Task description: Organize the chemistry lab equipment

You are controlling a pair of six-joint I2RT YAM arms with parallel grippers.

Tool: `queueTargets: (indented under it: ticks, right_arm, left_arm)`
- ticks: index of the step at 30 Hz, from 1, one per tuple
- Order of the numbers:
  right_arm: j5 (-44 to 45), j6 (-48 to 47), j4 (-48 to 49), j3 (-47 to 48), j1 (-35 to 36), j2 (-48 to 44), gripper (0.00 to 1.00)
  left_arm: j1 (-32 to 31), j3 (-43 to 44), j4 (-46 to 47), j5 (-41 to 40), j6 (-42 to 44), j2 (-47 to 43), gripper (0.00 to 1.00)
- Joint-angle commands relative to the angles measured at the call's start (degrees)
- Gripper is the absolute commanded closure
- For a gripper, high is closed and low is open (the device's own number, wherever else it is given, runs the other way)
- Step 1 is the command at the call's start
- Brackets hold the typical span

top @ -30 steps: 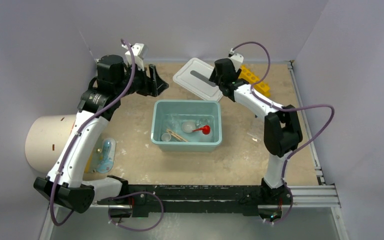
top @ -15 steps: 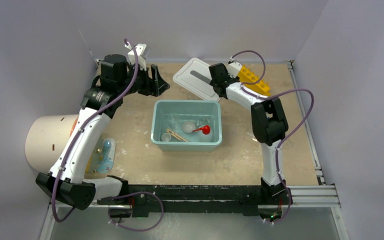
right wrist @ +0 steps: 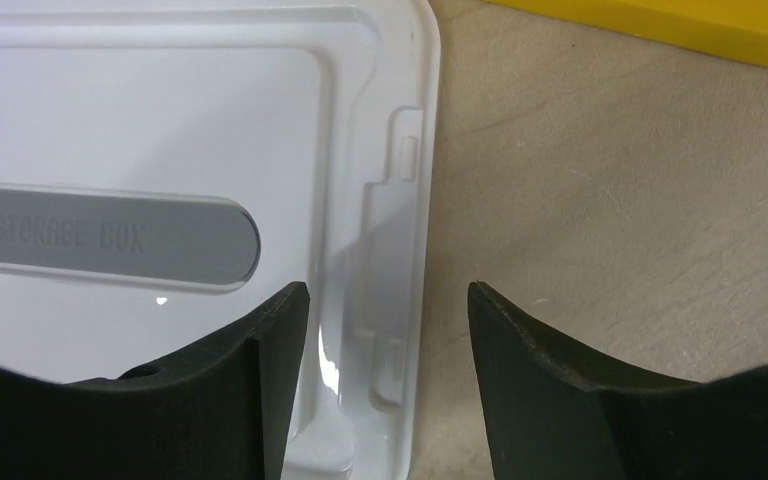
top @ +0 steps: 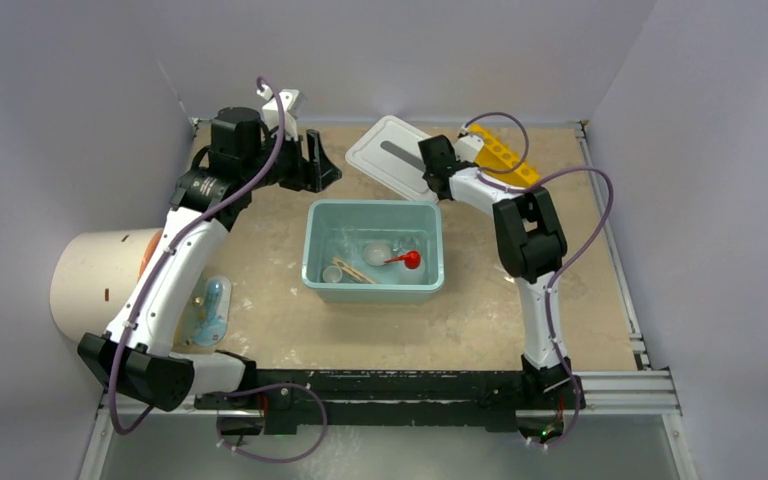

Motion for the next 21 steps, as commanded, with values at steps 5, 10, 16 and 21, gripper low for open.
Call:
queueTargets:
  ticks: [5, 10, 16, 21]
  right_arm:
    - [1.14, 1.67, 0.75, 3.22, -0.22, 0.88, 0.38]
    - [0.41, 1.66, 0.76, 3.9, -0.3, 1.81, 0.39]
    - [0.98, 2.78, -0.15, 3.32, -0.31, 2.49, 0.41]
    - [0.33, 3.32, 0.04, 2.23, -0.32, 2.44, 0.43]
  left_arm:
    - [-0.14, 1.69, 0.86, -0.77, 1.0, 0.44, 0.38]
    - [-0.15, 1.65, 0.85, -1.13, 1.14, 0.61, 0.38]
    - [-0.15, 1.61, 1.02, -1.13, 1.22, 1.13, 0.38]
    - [-0.15, 1.67, 1.14, -1.05, 1.22, 1.48, 0.38]
